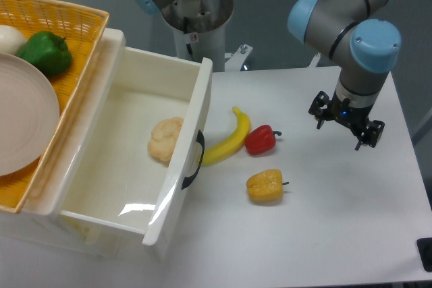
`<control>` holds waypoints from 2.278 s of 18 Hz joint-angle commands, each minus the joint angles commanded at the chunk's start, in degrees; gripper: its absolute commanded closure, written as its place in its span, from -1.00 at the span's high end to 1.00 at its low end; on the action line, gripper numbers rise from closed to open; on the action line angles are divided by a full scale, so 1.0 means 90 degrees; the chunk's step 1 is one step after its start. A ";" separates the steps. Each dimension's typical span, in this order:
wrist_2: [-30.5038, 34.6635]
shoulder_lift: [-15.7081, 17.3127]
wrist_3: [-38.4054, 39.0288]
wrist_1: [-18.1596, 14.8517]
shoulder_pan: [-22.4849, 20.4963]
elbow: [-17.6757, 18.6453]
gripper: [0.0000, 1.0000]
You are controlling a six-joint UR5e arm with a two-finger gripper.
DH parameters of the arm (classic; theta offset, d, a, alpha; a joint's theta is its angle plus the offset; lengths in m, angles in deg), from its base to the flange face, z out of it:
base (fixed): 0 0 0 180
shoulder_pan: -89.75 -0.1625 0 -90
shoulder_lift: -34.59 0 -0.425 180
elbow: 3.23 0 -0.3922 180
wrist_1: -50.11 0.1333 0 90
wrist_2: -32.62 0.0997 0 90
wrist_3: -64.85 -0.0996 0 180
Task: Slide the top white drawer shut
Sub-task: 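Move the open gripper down toward the front of the open white drawer, then bring the gripper against the drawer front beside its black handle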
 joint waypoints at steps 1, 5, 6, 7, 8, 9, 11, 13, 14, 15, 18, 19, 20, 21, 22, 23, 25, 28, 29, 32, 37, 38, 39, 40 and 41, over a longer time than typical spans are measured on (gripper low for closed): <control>0.0010 -0.0010 0.0000 0.0000 0.0019 0.0010 1.00; -0.0087 -0.0010 0.0068 0.0010 0.0020 0.0077 1.00; -0.0281 0.0029 0.0088 0.0029 -0.0009 0.0213 1.00; -0.0573 0.0068 0.0204 0.0078 -0.0097 0.0389 1.00; -0.0779 0.0097 0.0253 0.0175 -0.0185 0.0507 1.00; -0.0859 0.0136 0.0273 0.0214 -0.0205 0.0624 1.00; -0.0888 0.0127 0.0293 0.0205 -0.0215 0.0644 1.00; -0.0908 0.0127 0.0593 0.0186 -0.0205 0.0664 1.00; -0.0889 0.0117 0.1002 0.0156 -0.0157 0.0683 1.00; -0.0860 0.0098 0.1373 0.0146 -0.0127 0.0771 1.00; -0.0889 0.0069 0.2107 0.0156 0.0136 0.0908 1.00; -0.0908 0.0030 0.2535 0.0156 0.0243 0.0879 1.00; -0.0918 0.0020 0.2916 0.0156 0.0331 0.0840 0.95; -0.0995 0.0029 0.3210 0.0156 0.0400 0.0821 0.74; -0.1218 0.0029 0.3435 0.0156 0.0449 0.0801 0.60; -0.1443 0.0029 0.3631 0.0166 0.0469 0.0743 0.39; -0.1805 0.0029 0.3944 0.0156 0.0527 0.0635 -0.09; -0.1904 0.0039 0.4607 0.0156 0.0771 0.0411 -0.65; -0.1991 0.0029 0.4677 0.0146 0.0868 0.0352 -0.76; -0.2129 0.0029 0.4697 -0.0086 0.1122 0.0322 -0.80; -0.2820 0.0049 0.4678 -0.1191 0.1289 0.0059 -0.83; -0.3025 0.0049 0.4678 -0.1220 0.1289 0.0049 -0.83; -0.3240 0.0039 0.4678 -0.1250 0.1289 0.0039 -0.83; -0.3445 0.0039 0.4678 -0.1279 0.1279 0.0029 -0.83; -0.3621 0.0039 0.4678 -0.1337 0.1260 0.0020 -0.83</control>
